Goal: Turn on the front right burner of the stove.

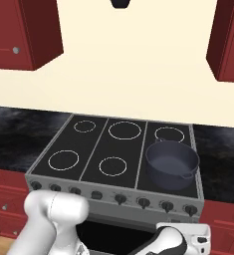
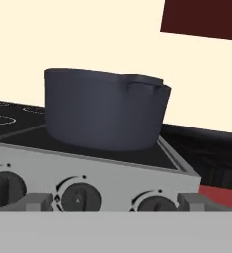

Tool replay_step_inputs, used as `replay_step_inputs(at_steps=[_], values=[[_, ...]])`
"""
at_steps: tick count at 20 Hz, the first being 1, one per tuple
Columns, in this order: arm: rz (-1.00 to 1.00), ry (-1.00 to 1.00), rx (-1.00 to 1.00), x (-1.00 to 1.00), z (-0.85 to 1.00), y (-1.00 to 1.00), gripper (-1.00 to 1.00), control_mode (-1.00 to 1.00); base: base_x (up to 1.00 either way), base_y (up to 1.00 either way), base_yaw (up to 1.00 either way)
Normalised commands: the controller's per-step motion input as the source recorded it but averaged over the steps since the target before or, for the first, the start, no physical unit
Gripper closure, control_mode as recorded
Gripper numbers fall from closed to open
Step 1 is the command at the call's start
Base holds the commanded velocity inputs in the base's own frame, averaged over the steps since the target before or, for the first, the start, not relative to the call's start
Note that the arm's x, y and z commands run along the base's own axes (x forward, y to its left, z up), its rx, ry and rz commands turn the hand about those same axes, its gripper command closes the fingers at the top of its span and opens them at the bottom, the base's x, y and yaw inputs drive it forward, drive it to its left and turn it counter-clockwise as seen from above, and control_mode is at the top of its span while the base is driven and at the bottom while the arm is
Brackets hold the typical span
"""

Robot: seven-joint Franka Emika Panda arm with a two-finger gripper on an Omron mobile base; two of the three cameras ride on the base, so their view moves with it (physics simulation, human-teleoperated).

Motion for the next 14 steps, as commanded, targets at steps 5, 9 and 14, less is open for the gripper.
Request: replay_step_inputs(at_steps=[5,9,14], values=[[0.00,0.00,0.07,0.26,-0.23,-0.34,-1.00,-1.00,0.00,0.00,0.00],[0.00,0.00,0.04,0.32,-0.33,-0.20,-1.00,-1.00,0.00,0.00,0.00],[0.00,0.00,0.03,0.40,-0.40,-0.14,-1.00,-1.00,0.00,0.00,0.00]])
